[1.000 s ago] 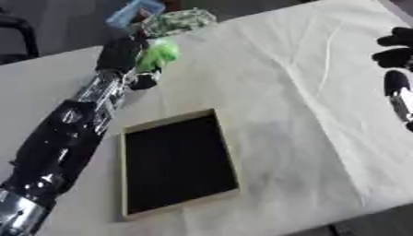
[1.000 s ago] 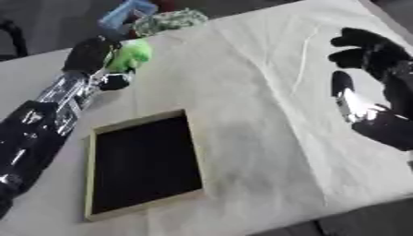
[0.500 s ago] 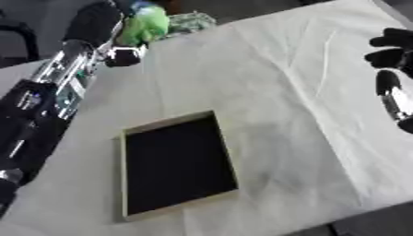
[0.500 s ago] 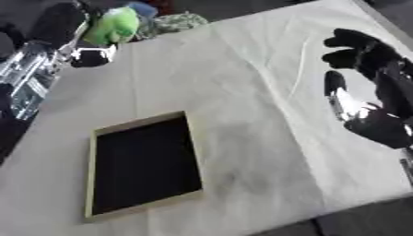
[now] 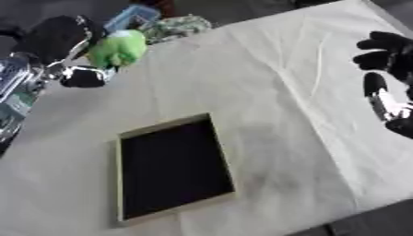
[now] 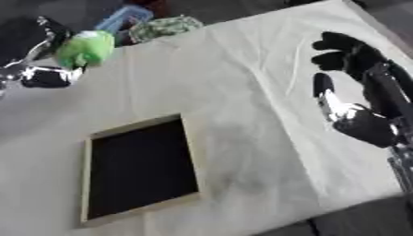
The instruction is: Pick up objects on the table and place them in the box.
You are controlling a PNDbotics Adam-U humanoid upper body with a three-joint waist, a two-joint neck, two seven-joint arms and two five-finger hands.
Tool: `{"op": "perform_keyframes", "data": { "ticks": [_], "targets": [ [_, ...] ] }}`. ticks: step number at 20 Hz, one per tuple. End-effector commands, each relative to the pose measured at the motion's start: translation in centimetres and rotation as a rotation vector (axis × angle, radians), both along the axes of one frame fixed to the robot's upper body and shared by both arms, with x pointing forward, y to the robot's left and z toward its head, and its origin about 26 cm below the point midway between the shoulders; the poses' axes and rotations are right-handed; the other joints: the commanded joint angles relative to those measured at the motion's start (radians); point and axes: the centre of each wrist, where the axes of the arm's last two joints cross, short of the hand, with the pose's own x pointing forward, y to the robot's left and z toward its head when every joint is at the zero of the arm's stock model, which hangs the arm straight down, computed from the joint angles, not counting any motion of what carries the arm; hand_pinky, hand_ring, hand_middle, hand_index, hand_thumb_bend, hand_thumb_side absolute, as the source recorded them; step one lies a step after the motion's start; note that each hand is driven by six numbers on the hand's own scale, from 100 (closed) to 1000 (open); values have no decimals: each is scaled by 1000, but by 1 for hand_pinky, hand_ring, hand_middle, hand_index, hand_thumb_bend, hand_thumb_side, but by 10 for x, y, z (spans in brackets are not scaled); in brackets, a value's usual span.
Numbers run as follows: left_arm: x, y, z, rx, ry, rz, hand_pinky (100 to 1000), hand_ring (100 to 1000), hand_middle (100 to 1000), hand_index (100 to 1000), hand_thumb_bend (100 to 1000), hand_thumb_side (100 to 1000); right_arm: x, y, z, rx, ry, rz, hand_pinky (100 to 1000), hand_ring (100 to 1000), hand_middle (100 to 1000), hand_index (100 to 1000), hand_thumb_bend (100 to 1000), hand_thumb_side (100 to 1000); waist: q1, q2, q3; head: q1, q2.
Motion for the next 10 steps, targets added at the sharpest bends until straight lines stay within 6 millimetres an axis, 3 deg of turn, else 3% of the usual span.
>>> {"op": "perform_keyframes", "data": {
  "ticks": [1, 9, 10],
  "targets": [
    [-18, 3, 15, 32, -5, -50, 616, 466, 422, 649, 100, 376, -2, -4, 11, -16, -42, -15, 789, 786, 813, 933, 100, 457, -10, -19, -2, -2, -15],
    [-56, -31, 13, -14, 143, -122, 616, 470, 423, 642, 100, 375, -4, -7, 14, 0, -72, -63, 800, 807, 822, 933, 100, 441, -17, -16, -25, 1, -18],
    [-59, -37, 14, -18, 164, -135, 618, 472, 424, 643, 100, 308, -4, -7, 15, 3, -79, -64, 800, 806, 822, 933, 100, 465, -18, -16, -27, 1, -18]
  ]
}}
